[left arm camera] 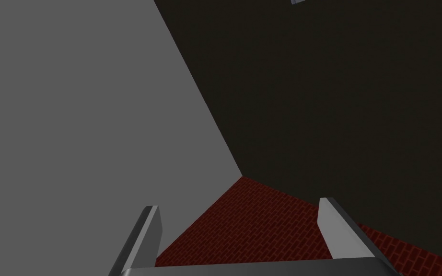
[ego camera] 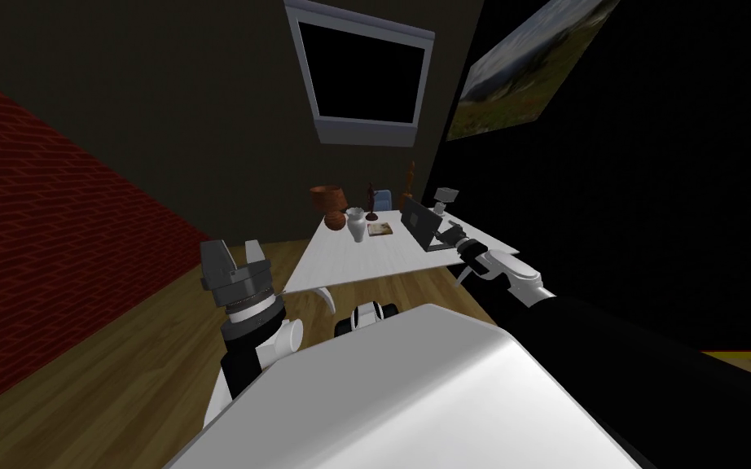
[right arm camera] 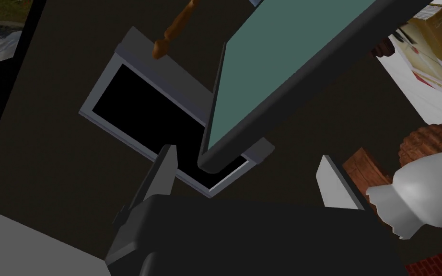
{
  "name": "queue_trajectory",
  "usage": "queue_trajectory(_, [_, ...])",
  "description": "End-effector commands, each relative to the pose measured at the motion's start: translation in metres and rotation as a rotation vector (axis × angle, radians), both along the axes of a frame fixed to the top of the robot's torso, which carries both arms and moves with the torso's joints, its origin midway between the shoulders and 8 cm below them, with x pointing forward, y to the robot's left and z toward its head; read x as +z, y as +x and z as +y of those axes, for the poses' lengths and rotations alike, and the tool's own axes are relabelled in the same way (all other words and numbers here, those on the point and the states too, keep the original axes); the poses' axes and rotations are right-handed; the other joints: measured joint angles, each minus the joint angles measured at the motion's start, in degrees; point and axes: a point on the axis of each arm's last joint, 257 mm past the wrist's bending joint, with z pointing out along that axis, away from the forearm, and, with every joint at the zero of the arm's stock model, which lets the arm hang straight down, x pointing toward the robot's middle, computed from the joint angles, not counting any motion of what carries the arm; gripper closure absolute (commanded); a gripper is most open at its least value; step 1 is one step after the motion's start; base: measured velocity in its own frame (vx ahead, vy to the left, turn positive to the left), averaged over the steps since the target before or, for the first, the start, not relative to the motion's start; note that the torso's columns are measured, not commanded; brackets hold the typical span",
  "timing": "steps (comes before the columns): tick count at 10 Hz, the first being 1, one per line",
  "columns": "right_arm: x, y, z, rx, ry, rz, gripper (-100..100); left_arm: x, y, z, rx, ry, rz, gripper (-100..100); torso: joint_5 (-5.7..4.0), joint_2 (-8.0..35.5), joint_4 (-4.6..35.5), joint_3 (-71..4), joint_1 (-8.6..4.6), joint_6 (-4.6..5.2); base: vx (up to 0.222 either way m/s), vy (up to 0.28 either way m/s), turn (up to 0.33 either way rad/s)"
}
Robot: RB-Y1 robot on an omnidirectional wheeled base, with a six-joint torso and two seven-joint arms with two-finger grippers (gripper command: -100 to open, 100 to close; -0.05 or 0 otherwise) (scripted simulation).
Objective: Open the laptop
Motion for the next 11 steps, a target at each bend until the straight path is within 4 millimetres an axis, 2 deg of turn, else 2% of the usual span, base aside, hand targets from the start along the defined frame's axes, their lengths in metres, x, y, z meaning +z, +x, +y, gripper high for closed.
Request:
queue_trajectory(1, [0.012,0.003,-0.015,-0.023,-0.084,0.005,-100,0.000,0.000,0.000,0.000,0.000,0.000,0,-0.01,0.02,0.00,0.01,-0.03,0.00,0.027,0.035,0.041])
queue_trajectory(3, [0.009,0.003,-0.012,-0.019,-0.068,0.004,-100,0.000,0.000,0.000,0.000,0.000,0.000,0,-0.03,0.08,0.02,0.05,-0.07,0.01,0.006,0.007,0.005])
queue_trajectory(4, [0.009,0.003,-0.012,-0.018,-0.067,0.004,100,0.000,0.000,0.000,0.000,0.000,0.000,0,-0.03,0.07,0.02,0.05,-0.07,0.00,0.000,0.000,0.000])
queue_trajectory(11, [0.003,0.012,-0.034,-0.039,0.244,-0.024,100,0.000,0.000,0.000,0.000,0.000,0.000,0,0.02,-0.04,-0.02,-0.03,0.08,-0.01,-0.035,-0.084,0.030])
